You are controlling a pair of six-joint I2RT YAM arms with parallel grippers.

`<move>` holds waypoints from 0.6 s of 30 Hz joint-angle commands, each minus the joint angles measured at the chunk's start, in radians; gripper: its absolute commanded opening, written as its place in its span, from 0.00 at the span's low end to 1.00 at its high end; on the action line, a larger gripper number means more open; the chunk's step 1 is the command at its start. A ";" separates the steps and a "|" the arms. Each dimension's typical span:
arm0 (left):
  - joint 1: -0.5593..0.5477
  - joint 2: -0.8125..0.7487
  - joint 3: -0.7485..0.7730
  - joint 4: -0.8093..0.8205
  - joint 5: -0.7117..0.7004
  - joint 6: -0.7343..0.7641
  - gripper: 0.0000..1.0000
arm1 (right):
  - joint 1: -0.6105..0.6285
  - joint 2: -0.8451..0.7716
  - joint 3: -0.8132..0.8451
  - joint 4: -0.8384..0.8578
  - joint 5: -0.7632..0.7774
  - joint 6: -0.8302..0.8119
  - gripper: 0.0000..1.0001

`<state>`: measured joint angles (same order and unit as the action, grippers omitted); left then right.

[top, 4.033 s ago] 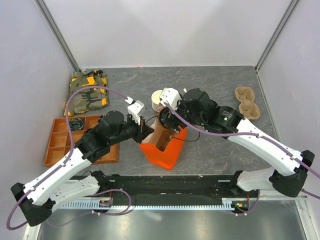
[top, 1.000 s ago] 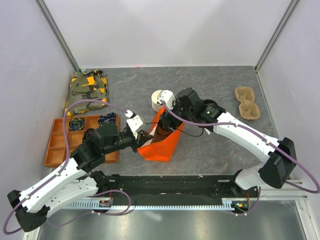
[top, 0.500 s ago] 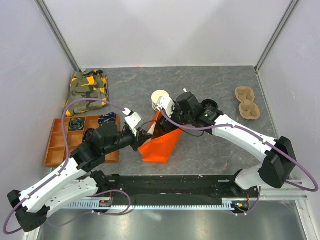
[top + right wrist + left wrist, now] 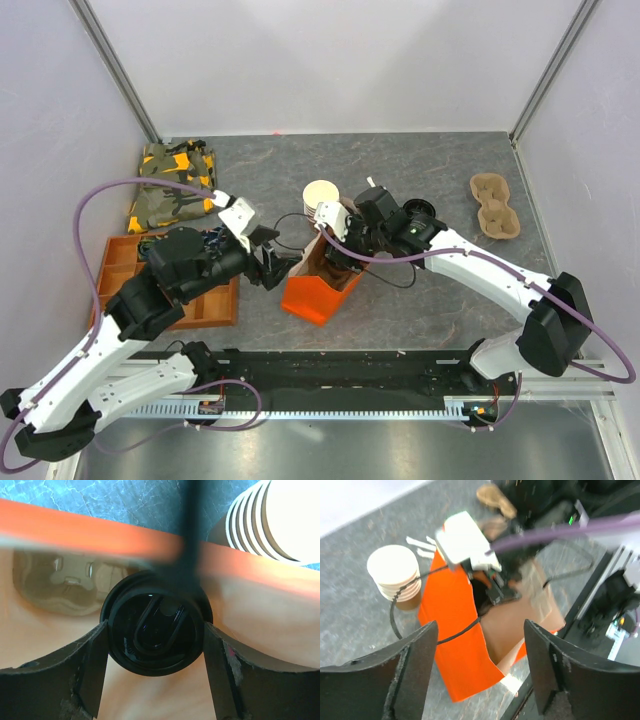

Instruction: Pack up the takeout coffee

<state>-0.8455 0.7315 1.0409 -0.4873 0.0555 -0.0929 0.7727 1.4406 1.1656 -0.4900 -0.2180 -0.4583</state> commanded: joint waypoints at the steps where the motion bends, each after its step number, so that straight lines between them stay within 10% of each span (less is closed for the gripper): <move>1: 0.013 0.023 0.074 -0.043 -0.052 -0.021 0.80 | -0.003 -0.036 -0.004 -0.002 -0.050 -0.071 0.49; 6: 0.115 0.077 0.139 -0.082 -0.030 -0.099 0.81 | -0.004 -0.052 -0.018 -0.010 -0.069 -0.109 0.49; 13: 0.544 0.385 0.388 -0.112 0.529 -0.176 0.58 | -0.007 -0.085 -0.053 -0.004 -0.090 -0.174 0.49; 18: 0.554 0.613 0.568 -0.180 0.790 -0.140 0.60 | -0.006 -0.106 -0.081 0.025 -0.103 -0.218 0.49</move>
<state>-0.2909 1.2434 1.5070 -0.6041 0.5304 -0.2127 0.7692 1.3743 1.1004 -0.5053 -0.2810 -0.6189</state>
